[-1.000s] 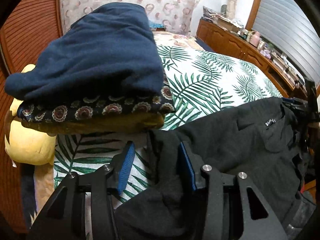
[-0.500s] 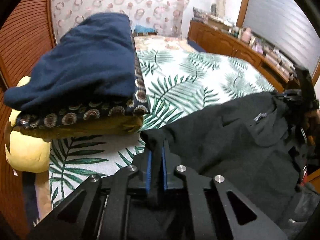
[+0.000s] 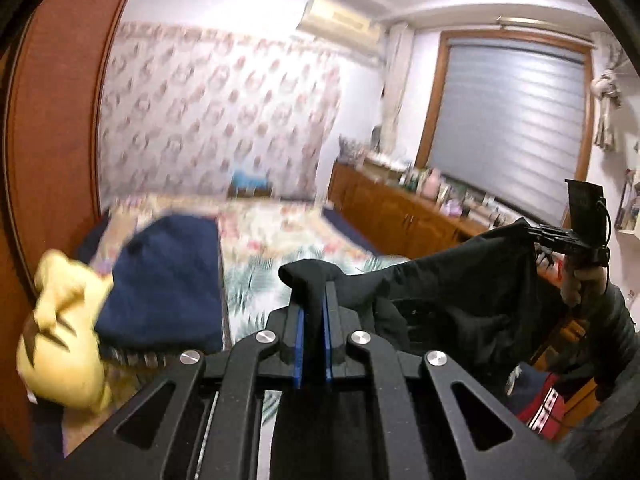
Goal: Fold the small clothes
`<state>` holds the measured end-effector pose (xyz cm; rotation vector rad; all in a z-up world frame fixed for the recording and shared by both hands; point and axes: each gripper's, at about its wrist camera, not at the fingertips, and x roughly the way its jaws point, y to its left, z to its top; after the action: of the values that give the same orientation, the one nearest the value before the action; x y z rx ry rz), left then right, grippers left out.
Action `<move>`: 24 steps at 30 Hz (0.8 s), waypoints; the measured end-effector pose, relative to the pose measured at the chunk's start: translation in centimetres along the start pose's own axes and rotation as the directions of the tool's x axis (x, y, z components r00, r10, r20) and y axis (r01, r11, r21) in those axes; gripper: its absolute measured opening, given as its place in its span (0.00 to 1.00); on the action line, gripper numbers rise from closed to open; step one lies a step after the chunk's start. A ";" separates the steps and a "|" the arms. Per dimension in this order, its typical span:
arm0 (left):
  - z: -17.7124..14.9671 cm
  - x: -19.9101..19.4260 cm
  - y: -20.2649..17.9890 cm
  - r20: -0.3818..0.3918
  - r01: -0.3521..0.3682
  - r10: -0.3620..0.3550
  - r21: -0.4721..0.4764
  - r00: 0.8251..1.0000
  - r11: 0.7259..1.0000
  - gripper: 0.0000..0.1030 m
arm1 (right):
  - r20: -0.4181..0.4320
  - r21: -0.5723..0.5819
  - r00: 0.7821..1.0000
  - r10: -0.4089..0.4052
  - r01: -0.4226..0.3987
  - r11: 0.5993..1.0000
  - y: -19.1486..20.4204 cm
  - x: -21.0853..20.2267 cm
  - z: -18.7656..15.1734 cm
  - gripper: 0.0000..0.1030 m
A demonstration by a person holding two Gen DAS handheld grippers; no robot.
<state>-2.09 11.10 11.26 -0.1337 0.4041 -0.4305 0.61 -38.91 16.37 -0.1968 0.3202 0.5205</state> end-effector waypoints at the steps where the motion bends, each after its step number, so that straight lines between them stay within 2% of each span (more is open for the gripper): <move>1: 1.2 -0.8 -0.7 0.028 0.013 -0.013 0.009 1.000 1.000 0.08 | 0.022 -0.004 1.000 0.009 -0.009 1.000 0.2 -1.1 0.8 0.08; 4: 4.1 -3.0 -2.0 0.095 0.036 -0.038 0.028 0.995 0.999 0.08 | 0.095 -0.017 0.995 0.024 -0.023 1.000 0.9 -4.7 3.3 0.08; 10: 8.3 -7.1 -3.4 0.201 0.028 -0.044 0.078 0.979 0.997 0.08 | 0.208 -0.026 0.977 0.054 -0.050 0.998 1.9 -10.5 7.5 0.08; 16: 12.5 -9.9 -3.6 0.312 -0.052 0.009 0.129 0.950 0.990 0.08 | 0.295 -0.073 0.955 -0.022 0.045 0.996 2.8 -14.3 10.7 0.08; 19: 13.7 -10.0 -3.8 0.347 -0.106 0.048 0.150 0.936 0.983 0.08 | 0.302 -0.084 0.950 -0.077 0.107 0.991 3.1 -14.9 11.2 0.08; 24: 12.9 -7.7 -3.2 0.325 -0.132 0.073 0.164 0.943 0.978 0.08 | 0.240 -0.066 0.960 -0.146 0.166 0.984 4.1 -11.6 9.5 0.08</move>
<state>-4.47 12.05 26.38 -0.0006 0.0520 -0.3332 -8.67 -38.21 28.89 -0.2388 0.0509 0.3965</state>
